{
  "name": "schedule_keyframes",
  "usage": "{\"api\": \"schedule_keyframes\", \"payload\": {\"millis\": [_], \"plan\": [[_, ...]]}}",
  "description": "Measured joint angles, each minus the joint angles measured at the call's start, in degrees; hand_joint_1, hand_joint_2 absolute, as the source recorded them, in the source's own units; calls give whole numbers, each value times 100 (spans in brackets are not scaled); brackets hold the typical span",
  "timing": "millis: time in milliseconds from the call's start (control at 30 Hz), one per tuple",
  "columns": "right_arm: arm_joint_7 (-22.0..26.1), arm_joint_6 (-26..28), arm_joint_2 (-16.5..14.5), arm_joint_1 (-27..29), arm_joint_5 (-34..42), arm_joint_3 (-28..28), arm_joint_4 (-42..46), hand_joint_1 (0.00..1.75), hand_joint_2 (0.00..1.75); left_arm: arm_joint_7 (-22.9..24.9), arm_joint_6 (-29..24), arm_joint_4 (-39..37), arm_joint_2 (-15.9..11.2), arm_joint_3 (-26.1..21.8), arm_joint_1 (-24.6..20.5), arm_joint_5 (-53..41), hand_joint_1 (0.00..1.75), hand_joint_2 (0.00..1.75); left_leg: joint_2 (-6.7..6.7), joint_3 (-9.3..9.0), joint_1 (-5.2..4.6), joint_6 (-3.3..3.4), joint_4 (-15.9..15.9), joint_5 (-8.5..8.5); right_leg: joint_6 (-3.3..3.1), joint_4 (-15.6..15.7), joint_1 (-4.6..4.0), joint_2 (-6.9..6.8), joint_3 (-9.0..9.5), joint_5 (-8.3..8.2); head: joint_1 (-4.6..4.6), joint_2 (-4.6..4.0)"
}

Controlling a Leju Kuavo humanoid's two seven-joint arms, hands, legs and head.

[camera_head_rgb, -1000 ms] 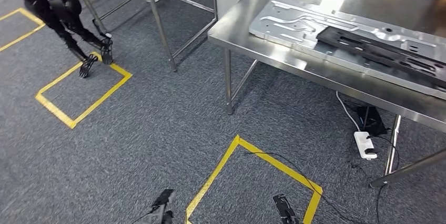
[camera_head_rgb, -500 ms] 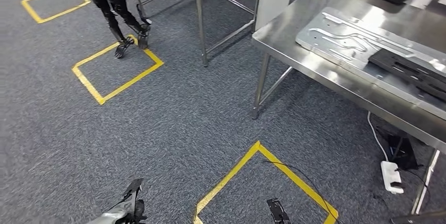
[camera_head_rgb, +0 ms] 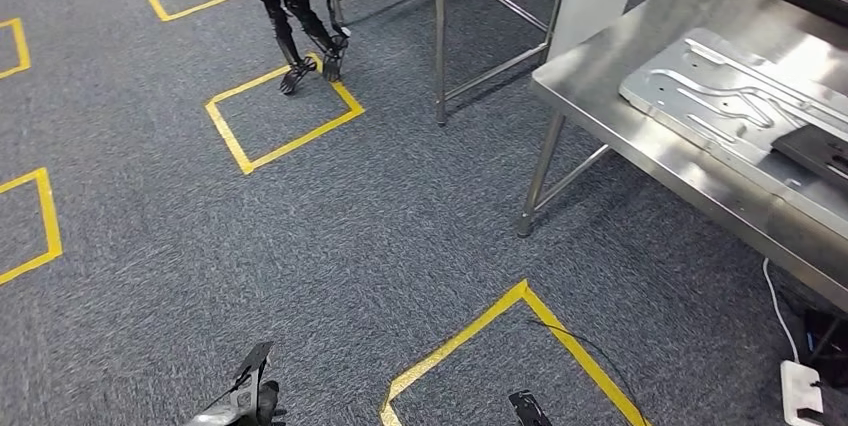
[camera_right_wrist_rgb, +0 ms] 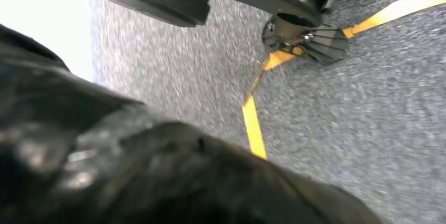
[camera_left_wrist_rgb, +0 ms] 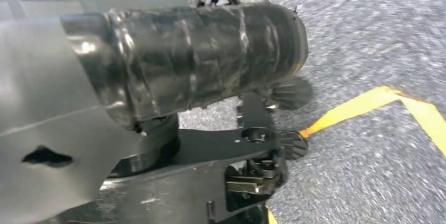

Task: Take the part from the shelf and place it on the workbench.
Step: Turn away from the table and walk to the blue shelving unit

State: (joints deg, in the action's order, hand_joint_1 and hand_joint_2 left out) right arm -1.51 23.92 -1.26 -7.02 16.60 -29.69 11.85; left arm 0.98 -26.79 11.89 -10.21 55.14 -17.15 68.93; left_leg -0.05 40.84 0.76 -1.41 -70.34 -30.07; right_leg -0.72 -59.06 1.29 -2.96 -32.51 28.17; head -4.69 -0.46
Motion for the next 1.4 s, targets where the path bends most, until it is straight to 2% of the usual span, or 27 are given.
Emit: {"api": "schedule_keyframes", "payload": {"millis": [67, 133, 200, 233, 300, 367, 400, 433, 467, 500, 533, 600, 667, 733, 767, 800, 867, 933, 967, 1000, 1100, 1167, 1233, 1267, 1333, 1367, 1400], "plan": [[-74, 3, 13, -32, -48, -50, -1, 0, 0, -40, 2, 0, -8, -1, 34, 9, 0, 0, 229, -403, -31, 41, 786, 323, 38, 3, -15, -136, 54, 39, 0, 0], [-168, 2, 42, -29, -51, -86, -2, 0, 0, -49, -1, 0, -8, -2, 43, 21, 0, 87, 383, -606, -84, 114, 1181, 406, 94, 19, -43, -258, 102, 71, 5, 0], [-213, -14, 71, -11, -9, -128, -5, 0, 0, -56, -25, 0, -19, -11, 93, 94, 0, 175, 294, -607, -108, 181, 1205, 405, 154, 47, -62, -369, 144, 89, 9, 0], [-219, -27, 85, -5, 17, -147, -6, 0, 0, -88, -62, 1, -23, -31, 136, 178, 0, 175, 233, -616, -93, 213, 1225, 416, 187, 41, -55, -360, 156, 112, 10, 0], [-219, -67, 112, -4, 49, -173, -7, 0, 0, -219, -183, 1, -15, -119, 190, 394, 0, 175, 120, -647, -58, 288, 1282, 446, 229, -178, -39, -119, 68, 278, 22, 0], [-212, -94, 132, 8, 61, -197, -8, 0, 0, -378, -310, 0, 20, -249, 193, 527, 0, 175, -7, -656, -44, 343, 1301, 456, 231, -868, -25, 187, -273, 620, 40, 0], [-195, -95, 135, 22, 69, -207, -8, 0, 0, -438, -349, 0, 32, -304, 191, 523, 0, 175, -85, -654, -47, 360, 1297, 454, 232, -1255, -24, 246, -475, 761, 47, 0], [-157, -85, 137, 37, 80, -214, -9, 0, 0, -484, -374, 0, 40, -345, 199, 488, 0, 175, -174, -655, -50, 364, 1290, 450, 237, -1513, -24, 269, -621, 806, 47, 0], [-91, -65, 137, 45, 90, -220, -8, 0, 0, -521, -385, 0, 42, -371, 213, 447, 0, 175, -263, -656, -53, 365, 1280, 446, 239, -1559, -21, 278, -672, 736, 47, 0], [-7, -39, 136, 43, 98, -226, -7, 0, 0, -554, -392, 0, 39, -387, 226, 408, 0, 175, -352, -658, -52, 359, 1264, 440, 236, -1369, -15, 292, -610, 562, 48, 0], [89, -13, 135, 33, 107, -234, -4, 0, 0, -593, -398, 0, 33, -396, 236, 384, 0, 175, -438, -656, -48, 345, 1239, 430, 229, -1013, -5, 353, -464, 336, 48, 0], [247, 25, 126, 13, 126, -248, -1, 0, 0, -676, -409, 0, 14, -414, 240, 354, 0, 175, -599, -616, -51, 292, 1164, 397, 215, -349, 28, 650, -188, 79, 46, 0], [319, 45, 109, 5, 148, -264, -1, 0, 0, -734, -418, 0, -11, -439, 248, 344, 0, 175, -739, -557, -38, 216, 1127, 389, 189, -128, 28, 806, -90, 72, 56, 0], [335, 64, 86, 2, 160, -285, 2, 0, 0, -758, -424, 0, -49, -458, 289, 343, 0, 175, -836, -523, -7, 142, 1148, 410, 120, -91, 23, 666, -52, 47, 68, 0], [338, 70, 73, -1, 163, -292, 4, 0, 0, -763, -426, 0, -68, -462, 312, 343, 0, 175, -752, -496, -11, 108, 1112, 387, 80, -61, 30, 599, -22, 31, 57, 0], [341, 72, 61, -4, 163, -296, 7, 0, 0, -765, -427, 0, -83, -467, 320, 343, 0, 175, -596, -426, -18, 77, 974, 311, 43, -26, 41, 524, 4, 19, 34, 0], [345, 72, 43, 3, 164, -298, 10, 0, 0, -768, -427, 0, -97, -483, 299, 342, 0, 175, -210, -127, -28, 19, 373, 21, -2, 7, 32, 355, 46, 25, -8, 0], [337, 59, 35, 18, 164, -301, 9, 0, 0, -765, -427, 0, -101, -498, 290, 341, 0, 175, -71, 219, -11, -17, -284, -209, -19, 6, 15, 174, 66, 53, -17, 0], [320, 35, 33, 23, 162, -302, 8, 0, 0, -748, -428, 0, -101, -501, 300, 337, 0, 175, -46, 286, -6, -24, -396, -197, -20, 6, 13, 94, 76, 70, -18, 0], [283, -2, 31, 24, 153, -307, 7, 0, 0, -711, -427, 0, -104, -501, 312, 331, 0, 175, -24, 227, -3, -21, -273, -74, -16, 5, 12, 22, 94, 89, -18, 0], [81, -116, 18, 55, 105, -343, 5, 0, 0, -533, -387, 0, -137, -508, 307, 402, 0, 175, 226, -367, -50, 44, 849, 424, 31, 11, -8, -173, 189, 165, -19, 0], [-5, -137, 15, 99, 103, -368, 2, 0, 0, -495, -369, 0, -150, -562, 286, 634, 0, 87, 317, -545, -106, 112, 1178, 466, 87, 30, -37, -278, 236, 206, -15, 0], [-5, -146, 15, 120, 116, -390, 1, 0, 0, -499, -452, 0, -151, -648, 276, 816, 0, 0, 208, -549, -114, 174, 1198, 461, 146, 66, -54, -364, 285, 230, -13, 0], [-3, -168, 17, 116, 113, -402, 2, 0, 0, -494, -534, 0, -145, -674, 266, 840, 0, 0, 153, -570, -97, 199, 1231, 468, 178, 66, -45, -290, 302, 248, -8, 0], [-58, -241, 27, 107, 77, -431, 4, 0, 0, -489, -722, 1, -107, -693, 190, 842, 0, 0, 53, -627, -54, 261, 1295, 483, 217, -158, -29, 24, 212, 406, 14, 0], [-128, -285, 40, 107, 46, -446, 3, 0, 0, -511, -796, 1, -71, -697, 133, 854, 0, 0, -2, -644, -42, 287, 1309, 484, 221, -454, -17, 195, 61, 556, 33, 0], [-207, -318, 54, 115, 12, -462, 1, 0, 0, -552, -840, 2, -34, -703, 75, 871, 0, 0, -62, -648, -41, 309, 1309, 479, 218, -844, -22, 266, -146, 730, 42, 0]]}}
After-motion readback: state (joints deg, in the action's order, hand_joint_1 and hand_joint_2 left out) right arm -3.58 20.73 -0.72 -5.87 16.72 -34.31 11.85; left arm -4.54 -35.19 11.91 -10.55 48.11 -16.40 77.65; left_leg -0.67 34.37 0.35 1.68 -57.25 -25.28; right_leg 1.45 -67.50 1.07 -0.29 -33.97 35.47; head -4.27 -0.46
